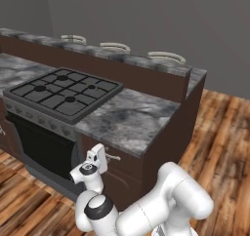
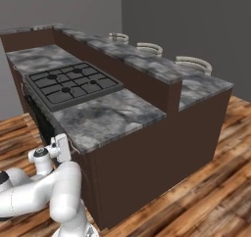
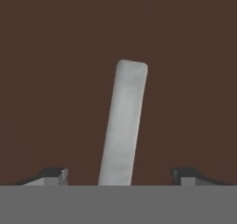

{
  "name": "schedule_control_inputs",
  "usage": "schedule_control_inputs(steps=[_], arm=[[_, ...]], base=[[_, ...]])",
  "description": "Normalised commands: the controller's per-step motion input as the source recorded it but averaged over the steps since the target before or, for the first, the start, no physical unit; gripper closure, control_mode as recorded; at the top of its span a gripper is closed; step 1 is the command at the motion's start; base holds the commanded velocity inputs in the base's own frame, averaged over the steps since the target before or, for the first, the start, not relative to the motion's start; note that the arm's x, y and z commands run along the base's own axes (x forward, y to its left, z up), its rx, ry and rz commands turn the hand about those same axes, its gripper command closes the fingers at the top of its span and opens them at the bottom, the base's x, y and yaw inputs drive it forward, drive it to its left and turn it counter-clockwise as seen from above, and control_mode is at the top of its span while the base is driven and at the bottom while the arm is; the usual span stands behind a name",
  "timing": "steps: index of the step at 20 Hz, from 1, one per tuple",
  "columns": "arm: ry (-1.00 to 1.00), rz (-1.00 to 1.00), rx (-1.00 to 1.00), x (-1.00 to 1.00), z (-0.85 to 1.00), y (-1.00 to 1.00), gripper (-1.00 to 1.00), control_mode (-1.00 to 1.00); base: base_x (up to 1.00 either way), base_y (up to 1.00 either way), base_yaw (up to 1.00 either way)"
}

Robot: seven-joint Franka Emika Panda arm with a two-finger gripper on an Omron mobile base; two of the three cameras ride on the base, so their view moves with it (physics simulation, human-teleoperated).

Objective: Take a straw from the drawer in front and place it inside the glass cup on the dining counter.

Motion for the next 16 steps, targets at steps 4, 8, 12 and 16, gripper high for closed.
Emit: schedule_control_inputs(steps=[4, 8, 12, 16], arm=[[-0.11, -0.03, -0.07, 0.04, -0.02, 0.00, 1.00, -1.00], [-0.09, -0.02, -0.02, 0.00, 0.00, 0.02, 1.00, -1.00], [-0.09, -0.03, 0.00, -0.17, 0.00, 0.18, 1.00, -1.00], [-0.04, -0.05, 0.00, -0.46, 0.00, 0.34, 1.00, -1.00]], base=[[0.00, 0.00, 0.00], [0.00, 0.00, 0.00], [0.00, 0.00, 0.00], [0.00, 0.00, 0.00]])
